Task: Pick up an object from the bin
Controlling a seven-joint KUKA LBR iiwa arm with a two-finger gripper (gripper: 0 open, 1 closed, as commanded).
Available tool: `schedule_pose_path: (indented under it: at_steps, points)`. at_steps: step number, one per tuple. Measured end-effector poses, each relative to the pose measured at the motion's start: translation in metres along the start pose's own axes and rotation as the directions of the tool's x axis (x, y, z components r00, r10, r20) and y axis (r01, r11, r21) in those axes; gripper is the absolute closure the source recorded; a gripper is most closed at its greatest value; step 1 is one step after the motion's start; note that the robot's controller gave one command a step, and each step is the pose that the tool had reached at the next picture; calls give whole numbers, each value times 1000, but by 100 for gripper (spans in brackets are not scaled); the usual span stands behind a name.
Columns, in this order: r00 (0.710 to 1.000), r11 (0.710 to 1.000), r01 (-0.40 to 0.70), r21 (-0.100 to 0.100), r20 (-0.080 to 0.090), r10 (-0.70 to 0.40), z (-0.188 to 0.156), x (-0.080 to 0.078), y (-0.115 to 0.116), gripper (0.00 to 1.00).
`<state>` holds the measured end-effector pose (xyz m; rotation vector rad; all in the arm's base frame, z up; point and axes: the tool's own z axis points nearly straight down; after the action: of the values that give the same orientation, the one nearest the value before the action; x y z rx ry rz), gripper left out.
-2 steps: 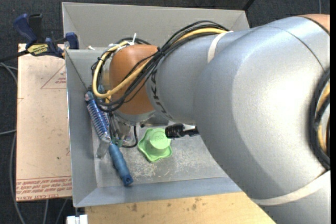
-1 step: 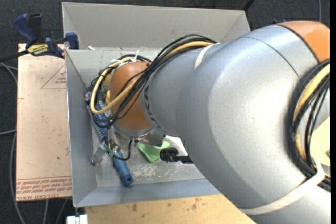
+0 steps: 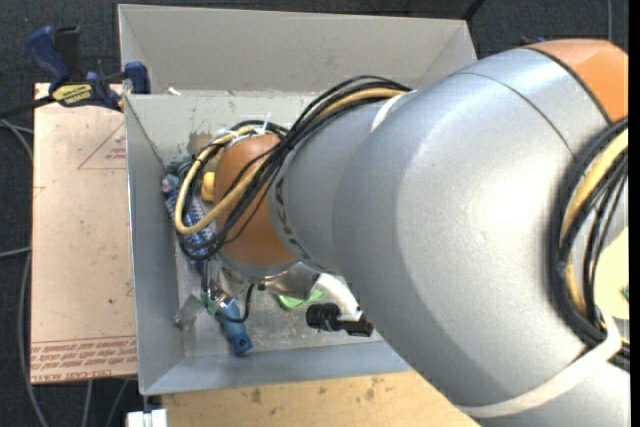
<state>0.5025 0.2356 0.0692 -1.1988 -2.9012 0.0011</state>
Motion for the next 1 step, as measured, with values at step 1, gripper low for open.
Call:
schedule_pose_path:
  at_steps: [1]
  points:
    - [1000, 1000, -4, 1, 1, 4, 1, -1, -1, 100]
